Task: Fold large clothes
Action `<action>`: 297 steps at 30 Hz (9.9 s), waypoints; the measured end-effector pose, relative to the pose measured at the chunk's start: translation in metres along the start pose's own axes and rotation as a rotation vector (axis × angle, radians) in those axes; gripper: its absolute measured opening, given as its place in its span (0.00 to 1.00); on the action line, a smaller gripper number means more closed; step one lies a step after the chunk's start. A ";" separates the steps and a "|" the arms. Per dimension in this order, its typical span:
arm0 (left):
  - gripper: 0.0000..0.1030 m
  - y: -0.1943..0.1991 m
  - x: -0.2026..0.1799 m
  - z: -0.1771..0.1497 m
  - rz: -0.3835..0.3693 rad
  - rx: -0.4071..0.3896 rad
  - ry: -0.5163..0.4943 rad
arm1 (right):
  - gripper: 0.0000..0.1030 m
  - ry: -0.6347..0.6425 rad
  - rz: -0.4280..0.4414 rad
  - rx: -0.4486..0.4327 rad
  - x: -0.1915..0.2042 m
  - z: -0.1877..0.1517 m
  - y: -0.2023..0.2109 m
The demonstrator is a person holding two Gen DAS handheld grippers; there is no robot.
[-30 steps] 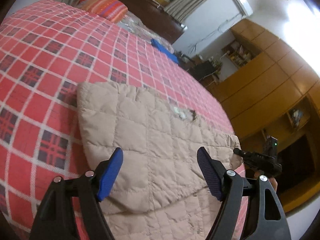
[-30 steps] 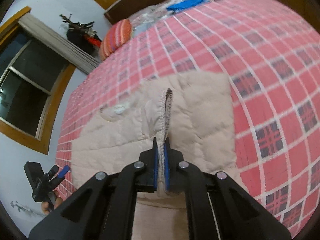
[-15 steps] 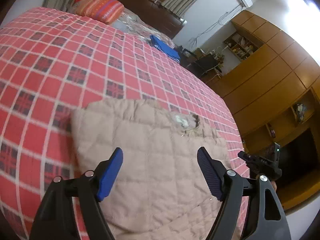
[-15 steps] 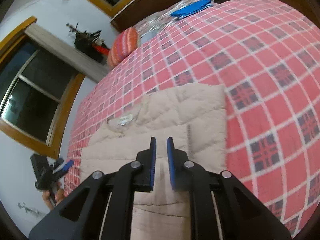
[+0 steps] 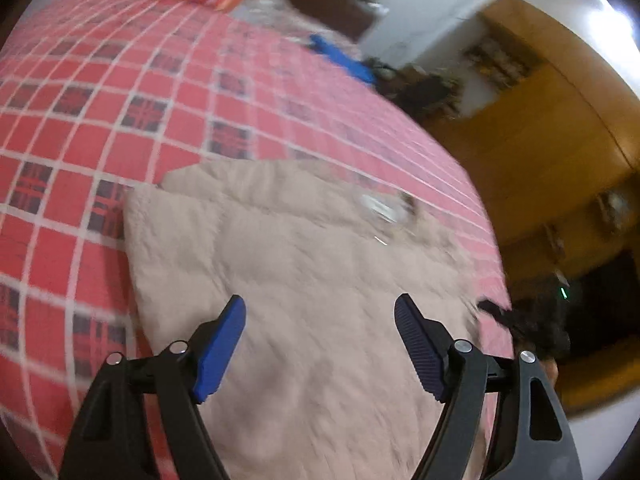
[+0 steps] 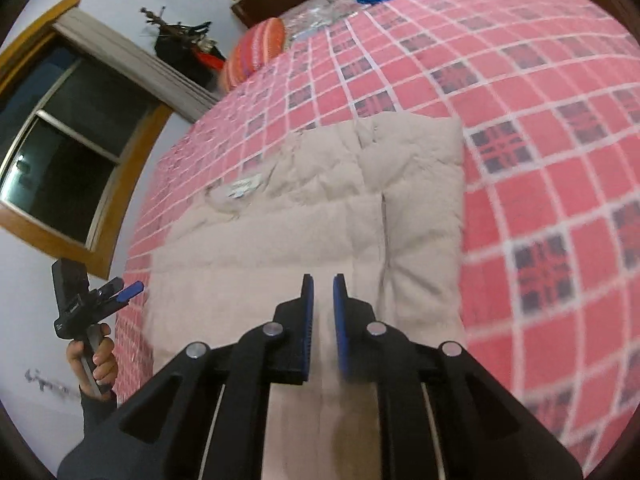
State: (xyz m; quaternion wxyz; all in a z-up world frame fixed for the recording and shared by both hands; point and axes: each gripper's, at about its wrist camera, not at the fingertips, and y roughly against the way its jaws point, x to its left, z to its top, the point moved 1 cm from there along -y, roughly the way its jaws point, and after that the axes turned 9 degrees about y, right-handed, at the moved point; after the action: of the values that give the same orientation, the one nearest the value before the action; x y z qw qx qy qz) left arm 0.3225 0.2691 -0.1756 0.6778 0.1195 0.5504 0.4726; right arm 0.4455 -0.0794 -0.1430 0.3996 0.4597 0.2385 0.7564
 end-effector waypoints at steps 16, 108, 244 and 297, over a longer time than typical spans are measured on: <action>0.75 0.031 -0.004 -0.076 0.034 0.064 -0.098 | 0.25 0.040 -0.006 0.053 0.015 -0.069 0.037; 0.11 0.111 0.012 -0.120 -0.069 0.087 0.034 | 0.12 0.070 0.139 0.010 0.035 -0.092 0.121; 0.13 -0.068 0.077 0.074 0.236 0.030 0.139 | 0.14 0.021 -0.147 0.081 -0.032 0.079 -0.083; 0.79 -0.030 0.134 0.043 -0.132 0.089 0.315 | 0.36 0.711 -0.429 0.114 0.285 -0.092 -0.165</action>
State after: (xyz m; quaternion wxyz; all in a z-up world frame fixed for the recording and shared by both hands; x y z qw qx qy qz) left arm 0.3671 0.3727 -0.2655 0.6067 0.0373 0.6770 0.4150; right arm 0.3542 0.2501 -0.1619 0.4148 0.1314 0.4935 0.7531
